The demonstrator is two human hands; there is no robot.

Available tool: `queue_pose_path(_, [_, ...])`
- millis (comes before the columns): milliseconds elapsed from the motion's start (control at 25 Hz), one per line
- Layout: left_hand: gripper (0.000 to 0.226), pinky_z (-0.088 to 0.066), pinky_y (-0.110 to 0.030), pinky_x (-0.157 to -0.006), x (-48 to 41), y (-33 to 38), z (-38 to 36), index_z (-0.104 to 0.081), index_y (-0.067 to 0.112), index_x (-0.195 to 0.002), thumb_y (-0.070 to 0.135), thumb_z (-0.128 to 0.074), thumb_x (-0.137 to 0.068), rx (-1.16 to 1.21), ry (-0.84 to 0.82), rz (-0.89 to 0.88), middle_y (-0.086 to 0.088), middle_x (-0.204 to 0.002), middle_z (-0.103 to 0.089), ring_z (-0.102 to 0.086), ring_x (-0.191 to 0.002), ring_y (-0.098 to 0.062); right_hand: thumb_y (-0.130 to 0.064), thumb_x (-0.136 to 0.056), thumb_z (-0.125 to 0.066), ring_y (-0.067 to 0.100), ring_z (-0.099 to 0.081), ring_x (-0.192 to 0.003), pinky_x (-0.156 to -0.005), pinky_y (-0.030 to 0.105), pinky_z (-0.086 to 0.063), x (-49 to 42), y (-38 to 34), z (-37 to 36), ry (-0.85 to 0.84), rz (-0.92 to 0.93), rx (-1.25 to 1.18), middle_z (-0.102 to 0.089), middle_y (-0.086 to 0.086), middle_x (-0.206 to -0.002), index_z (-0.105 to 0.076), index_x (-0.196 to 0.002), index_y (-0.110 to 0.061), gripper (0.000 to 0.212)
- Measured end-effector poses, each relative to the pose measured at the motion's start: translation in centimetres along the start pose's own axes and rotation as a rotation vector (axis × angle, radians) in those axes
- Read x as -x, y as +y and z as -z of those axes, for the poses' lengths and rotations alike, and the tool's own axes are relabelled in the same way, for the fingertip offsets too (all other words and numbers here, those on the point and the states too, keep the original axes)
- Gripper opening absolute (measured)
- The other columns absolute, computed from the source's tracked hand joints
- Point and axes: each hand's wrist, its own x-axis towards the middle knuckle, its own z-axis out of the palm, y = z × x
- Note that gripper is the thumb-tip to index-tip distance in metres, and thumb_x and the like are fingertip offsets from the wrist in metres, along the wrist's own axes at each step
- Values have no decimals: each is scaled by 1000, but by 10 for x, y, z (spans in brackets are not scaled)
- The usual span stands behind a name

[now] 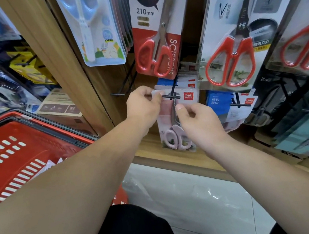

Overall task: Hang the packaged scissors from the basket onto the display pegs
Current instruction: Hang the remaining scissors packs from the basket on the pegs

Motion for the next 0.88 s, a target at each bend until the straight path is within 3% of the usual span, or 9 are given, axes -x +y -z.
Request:
queue_pose_path(80, [15, -64, -46, -88, -3, 0, -2, -70, 21, -93, 33, -78, -95, 18, 14, 19, -8, -95, -76, -75, -94, -27, -45, -109, -47, 7, -63, -89, -71, 25, -45, 0, -1, 4, -43, 34, 8, -69, -8, -93, -70, -107, -19, 34])
queue_pose_path(160, [13, -62, -46, -93, -1, 1, 0, -72, 19, -101, 29, -77, -96, 35, -8, 26, -8, -102, -76, -73, -100, -26, -44, -108, -48, 10, -64, -101, -86, 31, -50, -1, -1, 6, -86, 48, 27, -71, -8, -105, -71, -118, -20, 35])
queue_pose_path(280, [32, -56, -44, -106, 6, -2, 8, -66, 19, -130, 14, -71, -99, 71, -125, 63, -3, -125, -71, -68, -117, -20, -45, -107, -49, 19, -58, -128, -110, 42, -47, 1, -4, 8, -111, 59, 87, -66, -2, -136, -62, -142, -18, 46])
queue_pose_path(360, [52, -51, -43, -113, 16, -2, 17, -54, 18, -148, 5, -67, -99, 104, -118, 133, -3, -140, -63, -61, -129, -20, -44, -106, -51, 21, -57, -131, -111, 42, -47, 5, -8, 10, -123, 67, 130, -65, 0, -139, -61, -143, -17, 47])
queue_pose_path(400, [54, -51, -44, -113, 20, 0, 25, -52, 15, -149, 2, -66, -99, 151, -85, 170, -5, -140, -63, -61, -129, -22, -43, -106, -53, 21, -61, -124, -105, 40, -50, 6, -10, 11, -128, 80, 158, -69, -1, -131, -65, -136, -17, 42])
queue_pose_path(480, [47, -55, -44, -109, 32, 5, 47, -57, 7, -142, -4, -64, -98, 243, -19, 189, -8, -122, -70, -69, -120, -26, -41, -106, -54, 18, -67, -97, -82, 34, -53, 13, -21, 8, -142, 124, 209, -74, -2, -98, -75, -105, -21, 28])
queue_pose_path(600, [29, -64, -42, -91, 67, -1, 101, -66, 10, -121, -6, -59, -99, 184, 37, 114, -7, -99, -73, -76, -96, -24, -39, -106, -56, 13, -59, -68, -62, 29, -41, 42, -49, -7, -178, 235, 232, -62, -4, -65, -65, -68, -26, 41])
queue_pose_path(760, [22, -60, -37, -73, 113, -61, 185, -69, 19, -97, -2, -63, -98, 80, 218, 84, -9, -85, -71, -72, -72, -23, -41, -103, -61, 16, -71, -79, -73, 35, -55, 77, -86, -31, -206, 405, 159, -74, 0, -74, -76, -77, -18, 38])
queue_pose_path(880, [27, -51, -20, -62, 153, -127, 208, -66, 13, -95, -9, -51, -93, 61, 222, 218, -7, -84, -66, -59, -70, -20, -38, -101, -63, 26, -74, -81, -80, 49, -58, 84, -110, -61, -281, 456, 116, -76, 8, -77, -76, -77, -11, 38])
